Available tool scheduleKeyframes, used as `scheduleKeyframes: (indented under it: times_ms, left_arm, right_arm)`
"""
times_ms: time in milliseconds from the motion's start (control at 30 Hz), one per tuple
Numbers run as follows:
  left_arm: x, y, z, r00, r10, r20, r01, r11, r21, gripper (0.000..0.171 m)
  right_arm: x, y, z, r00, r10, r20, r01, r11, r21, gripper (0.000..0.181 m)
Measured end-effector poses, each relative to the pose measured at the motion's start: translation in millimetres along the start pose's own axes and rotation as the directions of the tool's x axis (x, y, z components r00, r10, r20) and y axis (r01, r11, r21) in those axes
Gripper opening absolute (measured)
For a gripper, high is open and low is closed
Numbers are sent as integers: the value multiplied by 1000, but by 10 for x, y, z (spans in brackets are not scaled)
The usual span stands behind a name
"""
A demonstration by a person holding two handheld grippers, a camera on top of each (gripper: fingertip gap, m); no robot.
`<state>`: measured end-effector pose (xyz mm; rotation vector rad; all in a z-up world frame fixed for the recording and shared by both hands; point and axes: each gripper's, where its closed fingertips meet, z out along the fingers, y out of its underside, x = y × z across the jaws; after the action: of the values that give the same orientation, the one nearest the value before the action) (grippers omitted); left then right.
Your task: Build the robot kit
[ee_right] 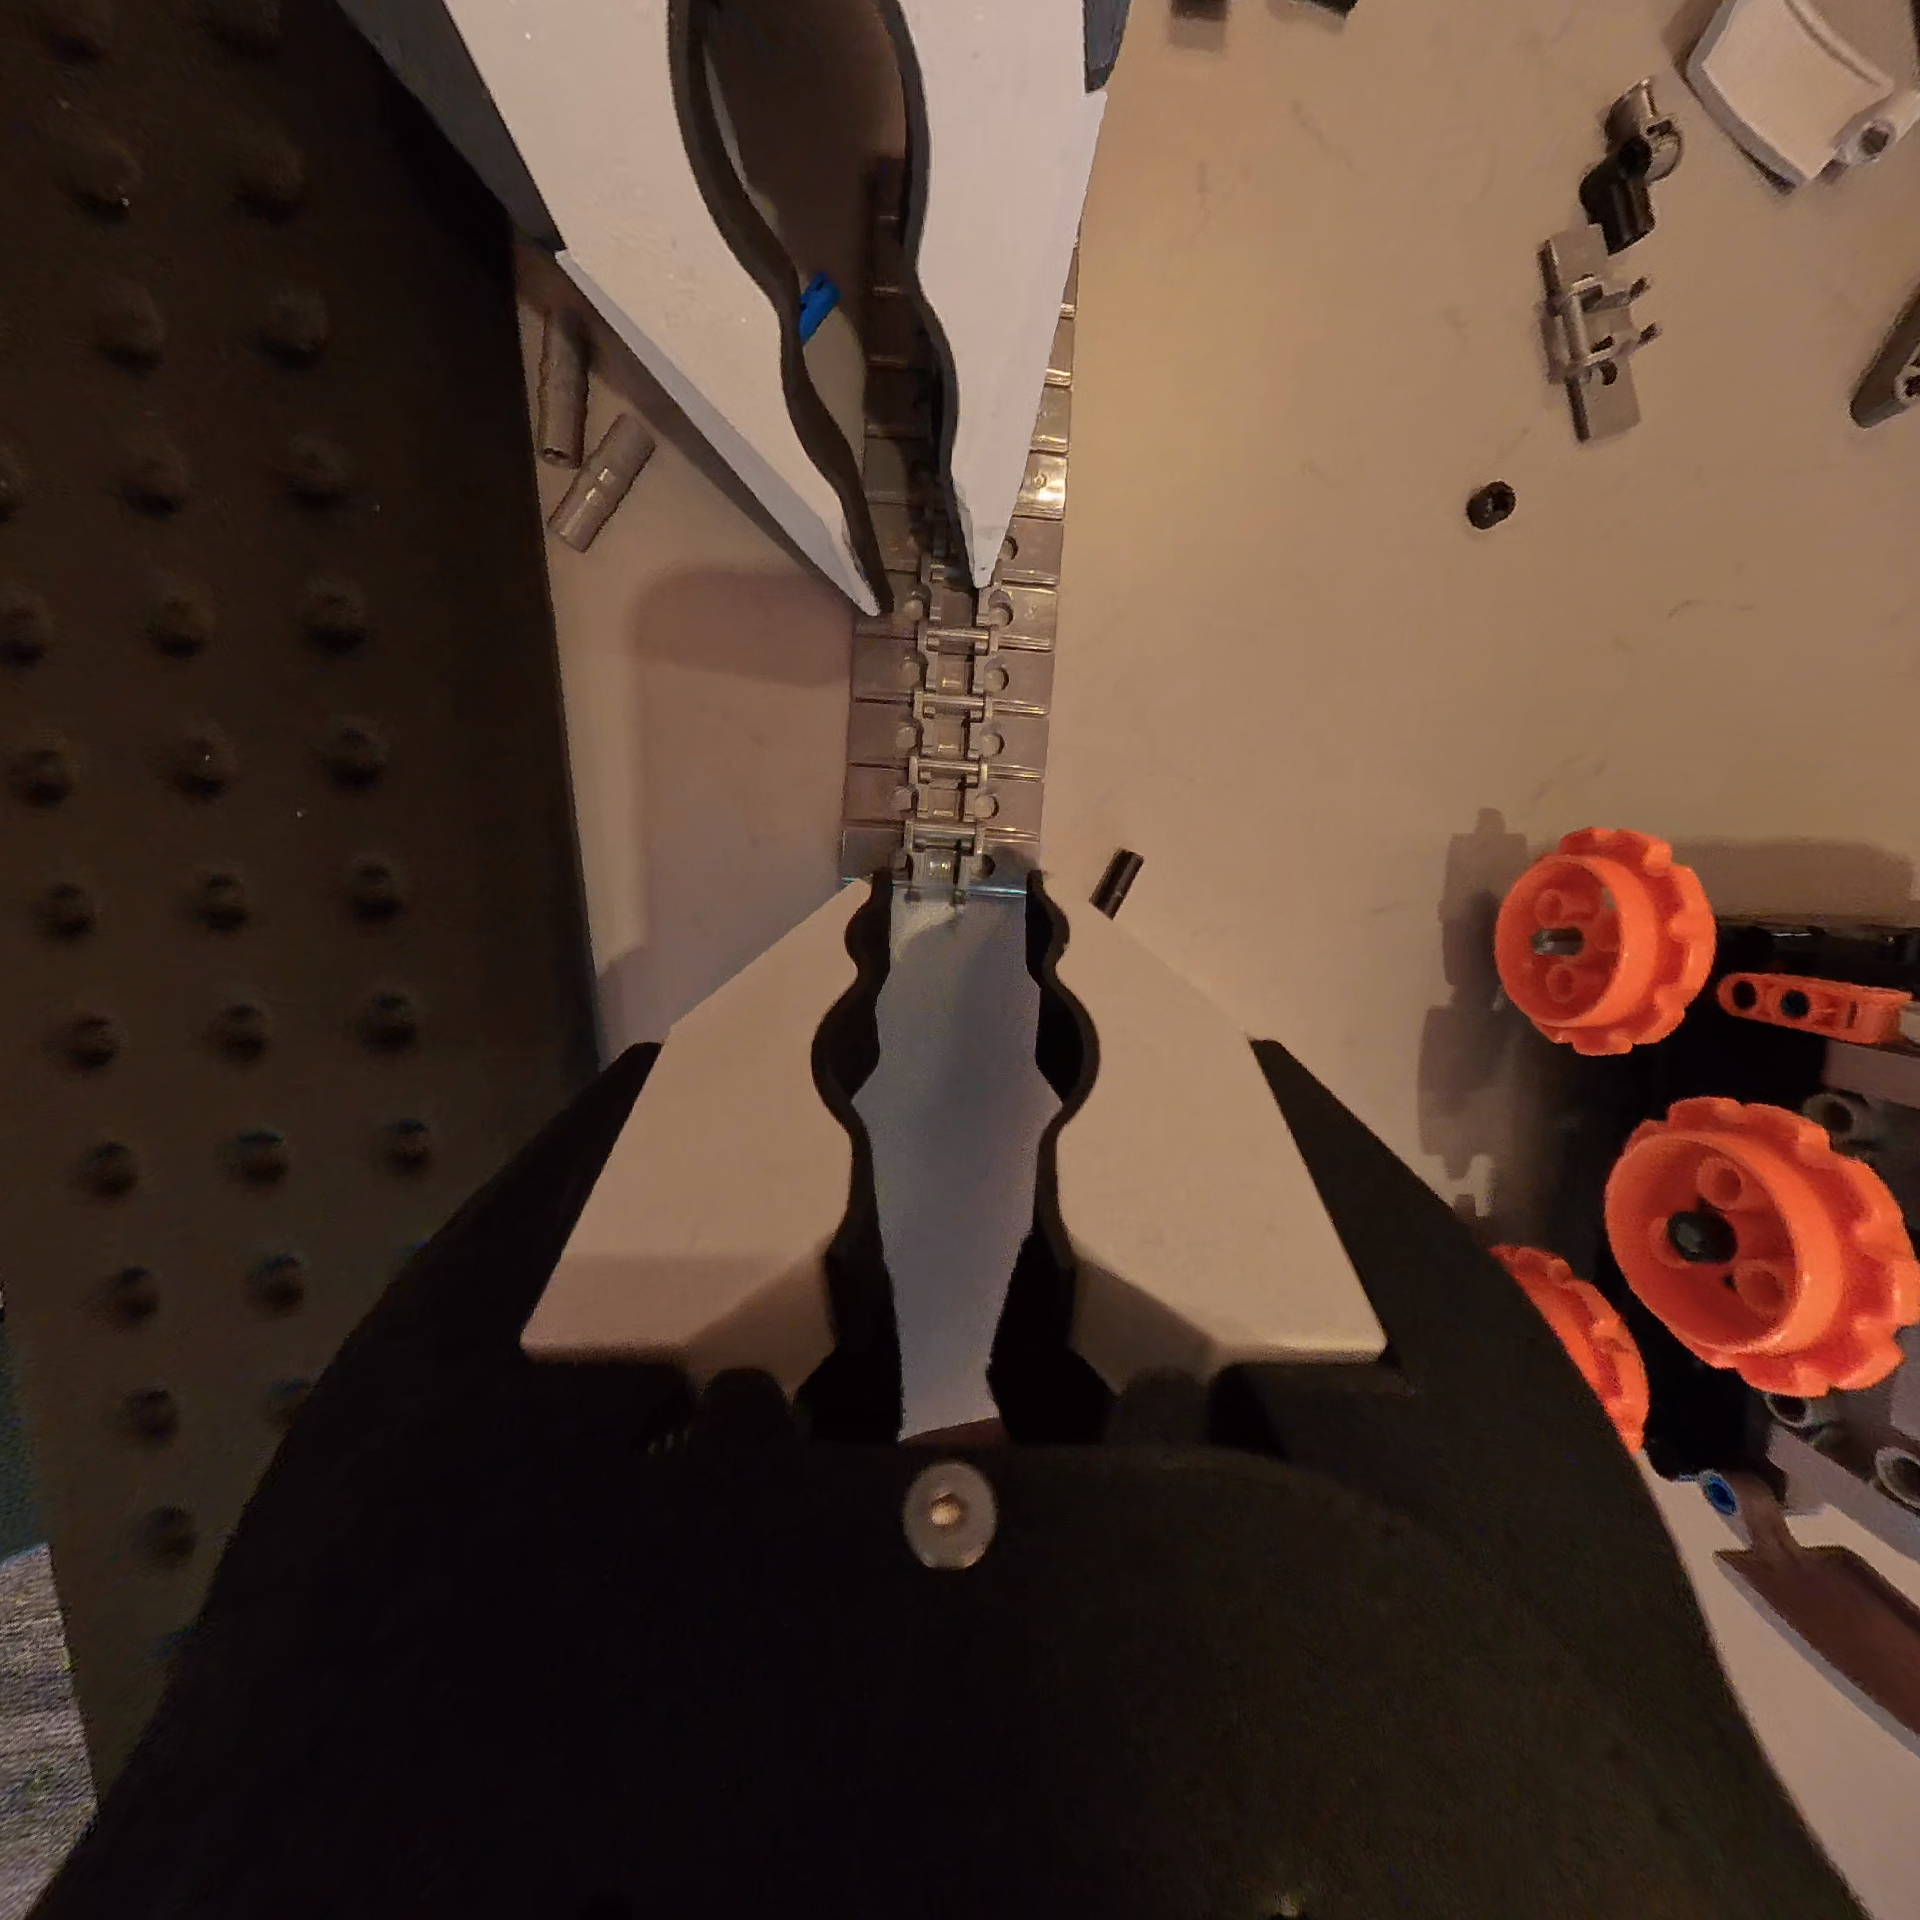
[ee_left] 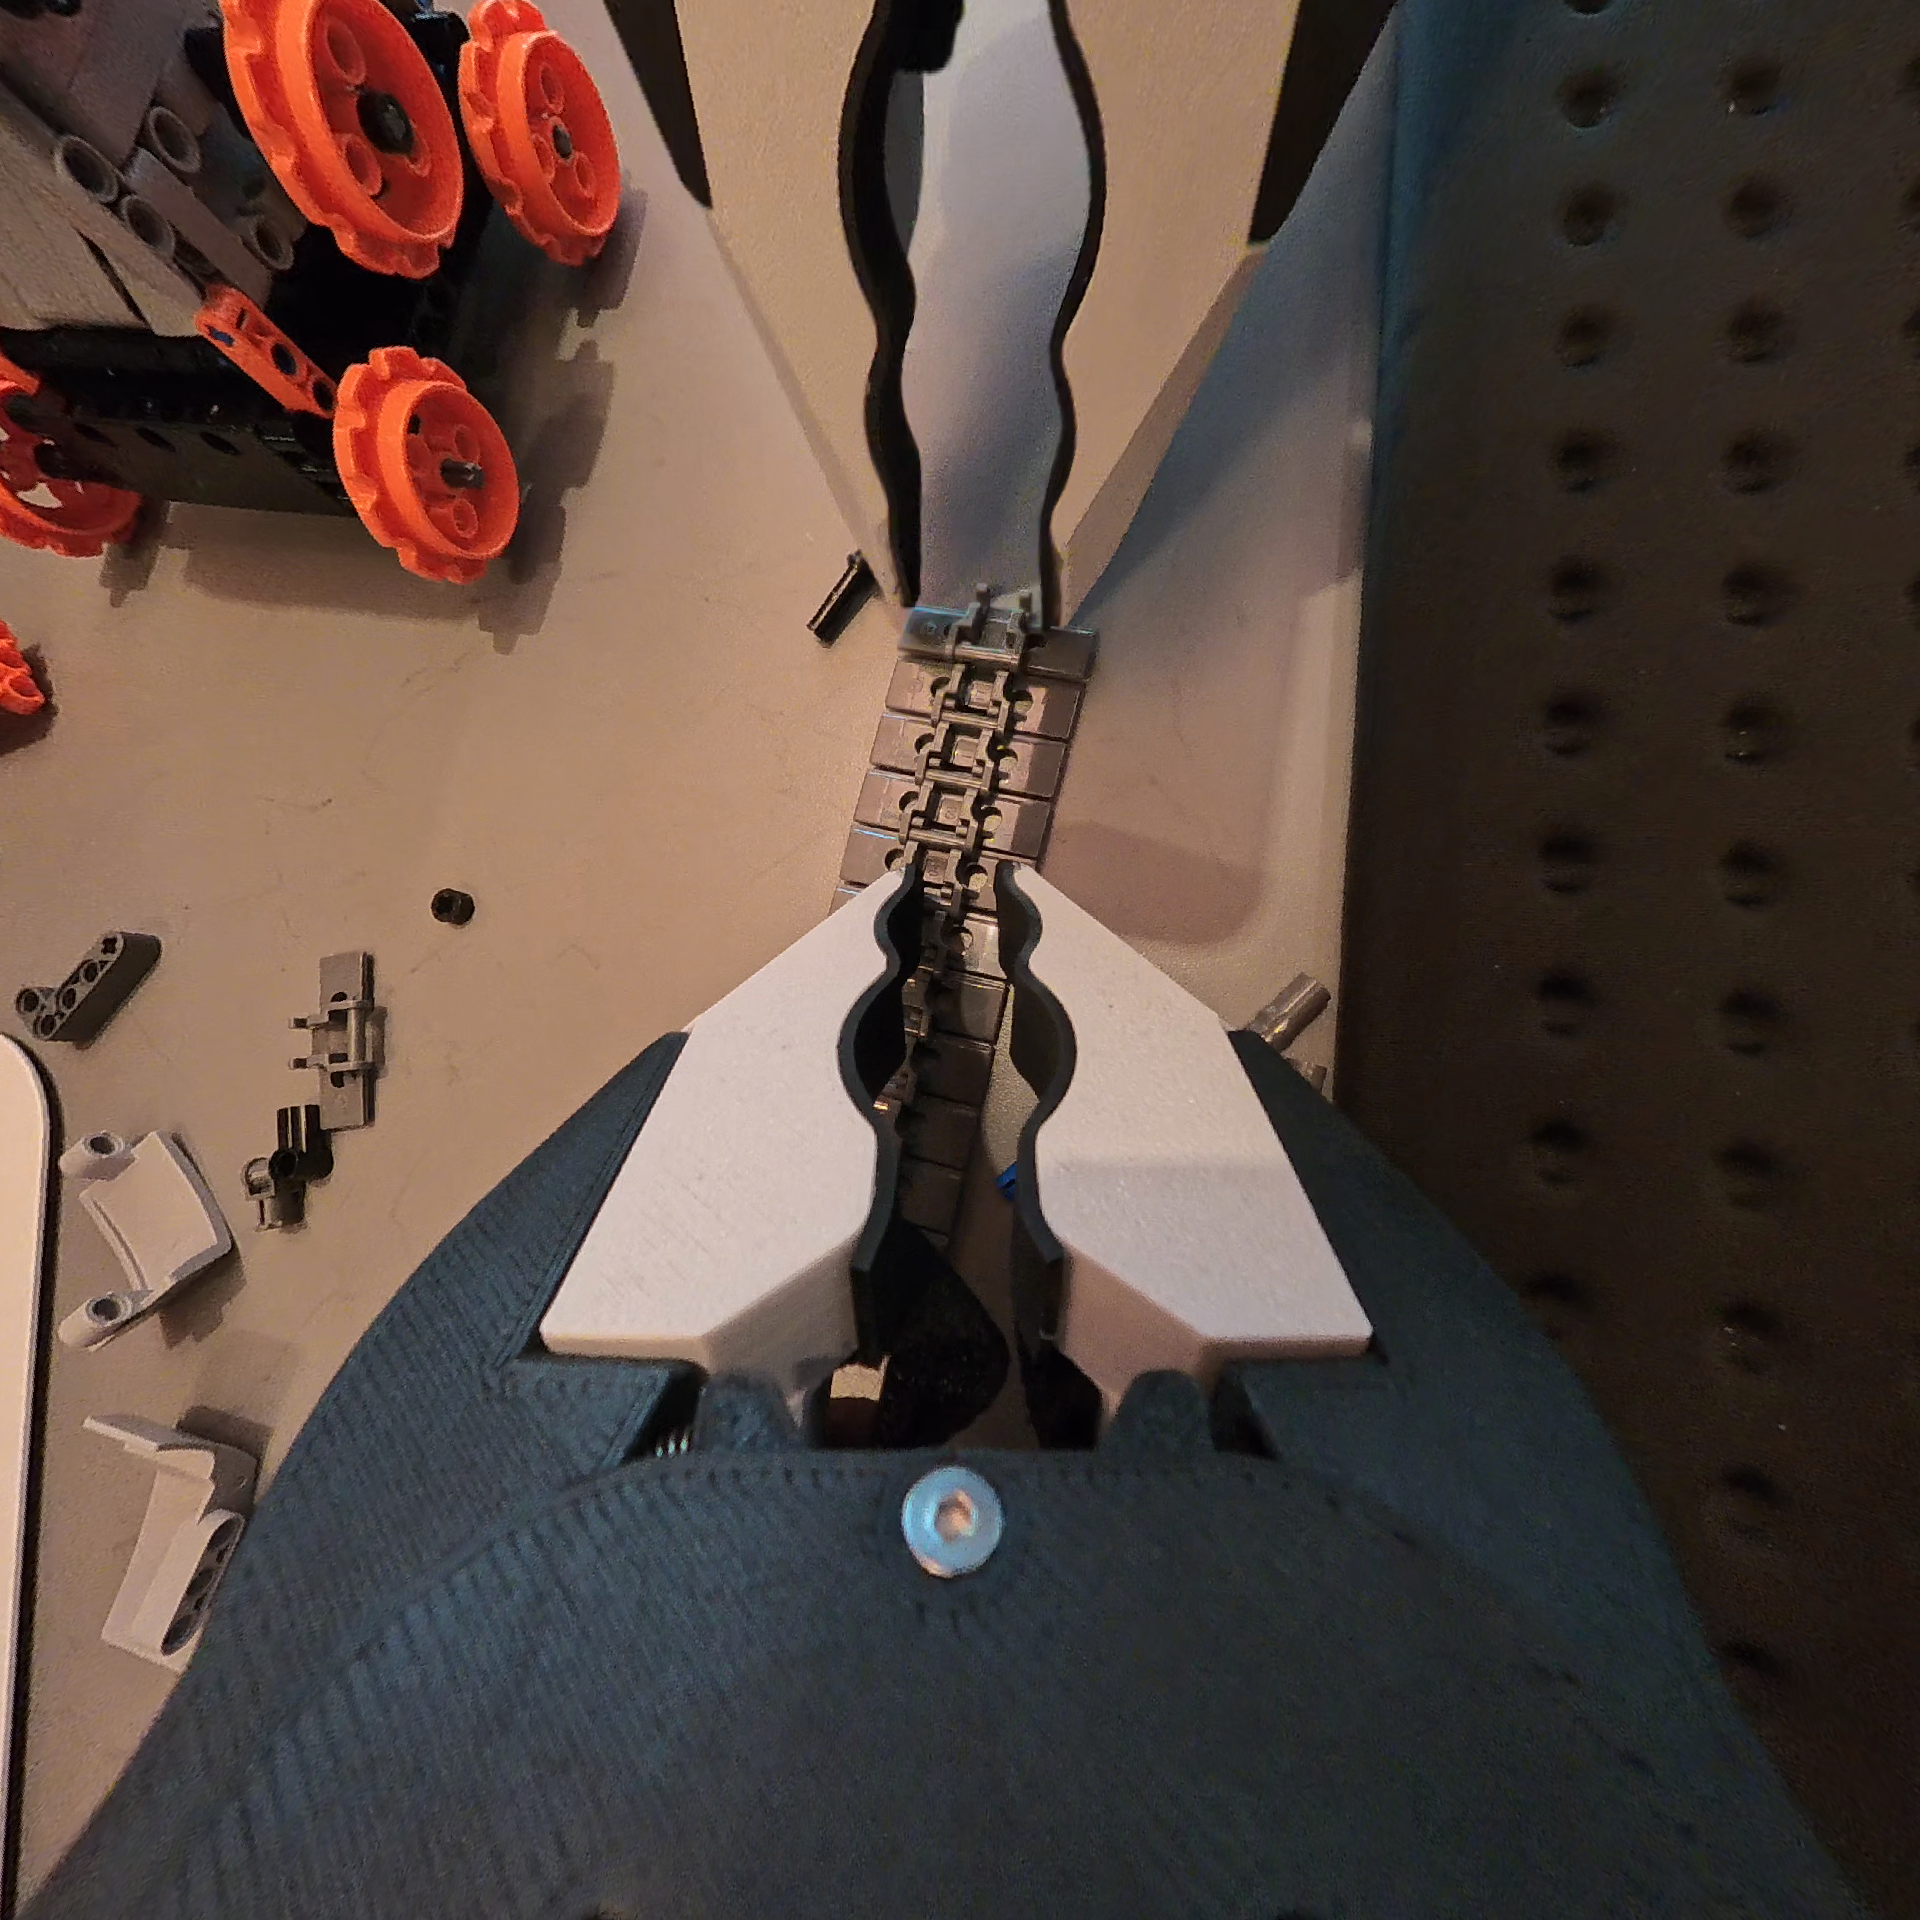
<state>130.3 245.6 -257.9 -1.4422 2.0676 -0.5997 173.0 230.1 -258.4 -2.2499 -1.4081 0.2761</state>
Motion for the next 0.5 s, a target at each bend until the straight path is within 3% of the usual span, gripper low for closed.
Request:
scheduleKeyframes:
  times_ms: [100, 167, 500]
  left_arm:
    - [-1, 2, -3, 1000, 1, 0, -1, 1000, -2, 13]
    - [-1, 4, -3, 1000, 3, 1, -3, 1000, -2, 13]
    - [-2, 4, -4, 1000, -1, 3, 1, 1000, -3, 13]
  right_arm:
    - [30, -57, -69, 1000, -5, -18, 5, 999, 33, 19]
    - [44, -163, -112, 1000, -6, -24, 8, 995, 95, 0]
    - [-17, -111, 20, 1000, -2, 10, 1, 999, 44, 0]
